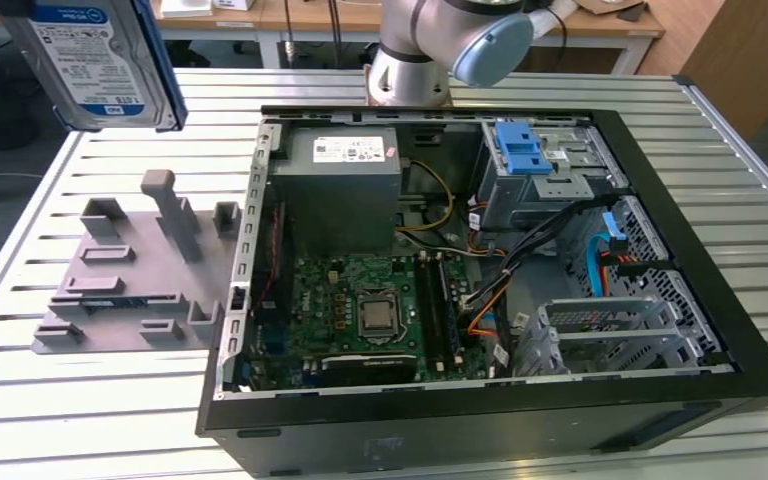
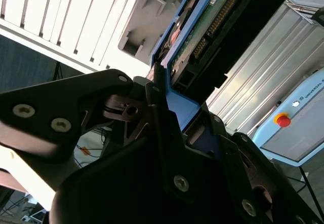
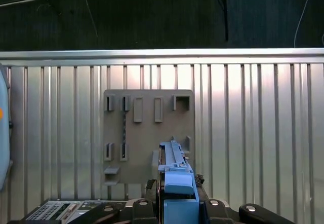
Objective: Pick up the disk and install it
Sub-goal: 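Pick up the disk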
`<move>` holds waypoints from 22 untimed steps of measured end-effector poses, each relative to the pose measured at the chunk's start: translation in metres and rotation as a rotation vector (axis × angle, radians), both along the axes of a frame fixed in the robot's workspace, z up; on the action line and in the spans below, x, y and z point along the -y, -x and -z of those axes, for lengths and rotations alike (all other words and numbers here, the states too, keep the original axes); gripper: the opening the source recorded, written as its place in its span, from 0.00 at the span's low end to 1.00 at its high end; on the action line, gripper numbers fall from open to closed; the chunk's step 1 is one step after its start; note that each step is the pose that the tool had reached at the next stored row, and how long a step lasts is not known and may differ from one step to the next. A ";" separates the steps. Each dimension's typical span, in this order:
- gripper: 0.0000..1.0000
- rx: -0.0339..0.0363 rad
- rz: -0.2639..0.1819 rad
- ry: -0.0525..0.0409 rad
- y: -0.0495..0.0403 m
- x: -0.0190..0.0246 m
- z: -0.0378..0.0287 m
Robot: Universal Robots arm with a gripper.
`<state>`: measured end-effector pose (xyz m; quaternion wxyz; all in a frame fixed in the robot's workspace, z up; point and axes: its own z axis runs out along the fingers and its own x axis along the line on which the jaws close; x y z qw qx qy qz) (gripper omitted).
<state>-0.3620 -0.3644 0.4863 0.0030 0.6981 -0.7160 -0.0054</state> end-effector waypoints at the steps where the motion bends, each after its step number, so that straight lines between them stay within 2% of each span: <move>1: 0.36 0.0000 0.000 0.0000 -0.0007 0.0007 0.0000; 13: 0.36 0.0000 0.000 -0.0002 -0.0095 0.0075 0.0000; 22: 0.36 0.0000 0.000 -0.0069 -0.0113 0.0085 0.0000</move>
